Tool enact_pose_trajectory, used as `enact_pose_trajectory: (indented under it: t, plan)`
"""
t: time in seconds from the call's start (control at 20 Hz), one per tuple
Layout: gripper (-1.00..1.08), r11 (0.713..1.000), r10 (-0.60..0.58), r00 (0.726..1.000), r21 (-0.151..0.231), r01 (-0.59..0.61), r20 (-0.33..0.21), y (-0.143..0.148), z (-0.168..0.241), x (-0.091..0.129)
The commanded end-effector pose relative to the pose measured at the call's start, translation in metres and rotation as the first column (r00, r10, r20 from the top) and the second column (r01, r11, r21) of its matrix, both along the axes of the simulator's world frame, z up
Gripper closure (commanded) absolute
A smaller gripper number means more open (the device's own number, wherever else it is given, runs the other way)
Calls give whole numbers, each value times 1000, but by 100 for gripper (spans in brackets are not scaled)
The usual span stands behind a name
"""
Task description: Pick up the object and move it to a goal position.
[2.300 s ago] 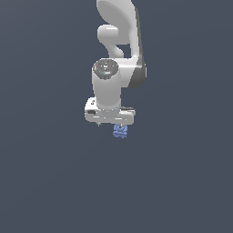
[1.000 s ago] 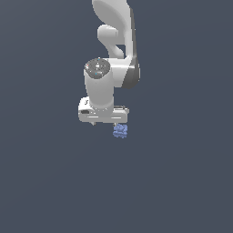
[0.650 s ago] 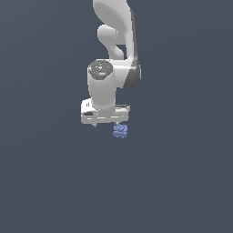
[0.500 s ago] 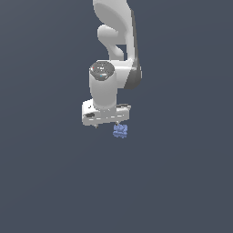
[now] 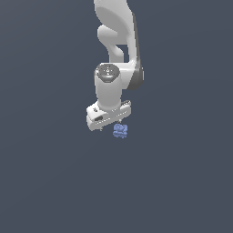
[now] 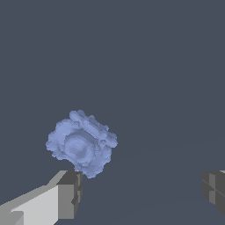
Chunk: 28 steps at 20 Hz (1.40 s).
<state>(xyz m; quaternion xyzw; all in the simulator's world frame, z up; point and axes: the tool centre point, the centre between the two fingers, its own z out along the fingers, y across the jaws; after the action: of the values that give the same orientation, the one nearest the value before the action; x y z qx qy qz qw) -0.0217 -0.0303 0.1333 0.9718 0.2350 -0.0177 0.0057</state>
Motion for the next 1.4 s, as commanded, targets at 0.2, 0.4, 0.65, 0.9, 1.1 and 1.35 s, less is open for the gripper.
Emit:
enact_pose_trajectory:
  t: [0.2, 0.4, 0.65, 0.9, 1.1, 1.35]
  plan:
    - [-92, 980, 199, 980, 7, -199, 3, 11, -7, -4]
    - [-92, 948, 317, 948, 11, -318, 5, 17, -12, -7]
    - [-92, 888, 459, 889, 15, -459, 10, 26, -17, -11]
    - [-92, 807, 589, 808, 19, -590, 16, 35, -22, -15]
    - [-92, 736, 677, 736, 20, -677, 21, 41, -25, -18]
    - [-92, 660, 751, 660, 20, -751, 27, 47, -28, -21]
